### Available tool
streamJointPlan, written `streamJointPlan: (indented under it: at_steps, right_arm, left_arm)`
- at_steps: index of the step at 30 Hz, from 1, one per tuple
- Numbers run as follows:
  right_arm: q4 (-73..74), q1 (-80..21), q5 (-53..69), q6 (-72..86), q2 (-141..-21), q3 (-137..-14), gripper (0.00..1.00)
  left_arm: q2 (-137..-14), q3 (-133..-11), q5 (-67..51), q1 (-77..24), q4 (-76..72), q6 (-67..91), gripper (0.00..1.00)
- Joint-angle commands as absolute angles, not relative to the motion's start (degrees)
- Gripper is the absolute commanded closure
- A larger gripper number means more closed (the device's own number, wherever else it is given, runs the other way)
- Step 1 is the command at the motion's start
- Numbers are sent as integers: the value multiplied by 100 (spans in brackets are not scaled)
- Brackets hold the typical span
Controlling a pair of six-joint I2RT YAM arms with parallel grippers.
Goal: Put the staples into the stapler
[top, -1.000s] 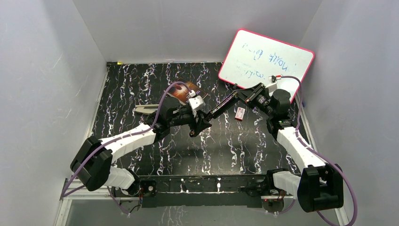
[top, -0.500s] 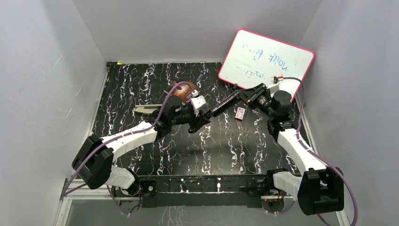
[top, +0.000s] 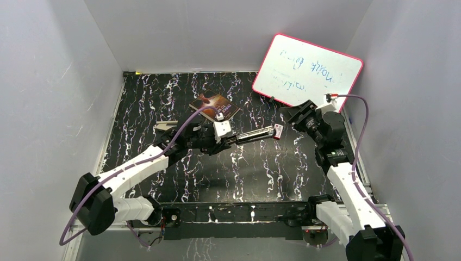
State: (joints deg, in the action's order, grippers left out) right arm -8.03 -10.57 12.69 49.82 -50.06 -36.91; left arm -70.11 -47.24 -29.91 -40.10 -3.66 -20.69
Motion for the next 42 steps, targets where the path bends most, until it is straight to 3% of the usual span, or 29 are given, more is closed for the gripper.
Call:
streamJointPlan:
  at_steps: [1, 11, 26, 42]
  right_arm:
    - [-669, -1014, 447, 4038, -4604, -3630, 40]
    - [-904, -1013, 979, 3329, -4364, -3269, 35]
    - [-1281, -1012, 1535, 3344, -4627, -3049, 33]
    - [-1642, -1013, 1886, 3542, -4691, -2638, 31]
  left_arm:
    - [-6601, -4731, -3261, -3850, 200, -2740, 100]
    - [-6900, -4804, -3396, -3779, 1214, -4216, 100]
    - [-8103, -4837, -3451, -3780, 1571, -4714, 100]
    - [-8532, -4544, -3061, -3779, 1003, -4406, 61]
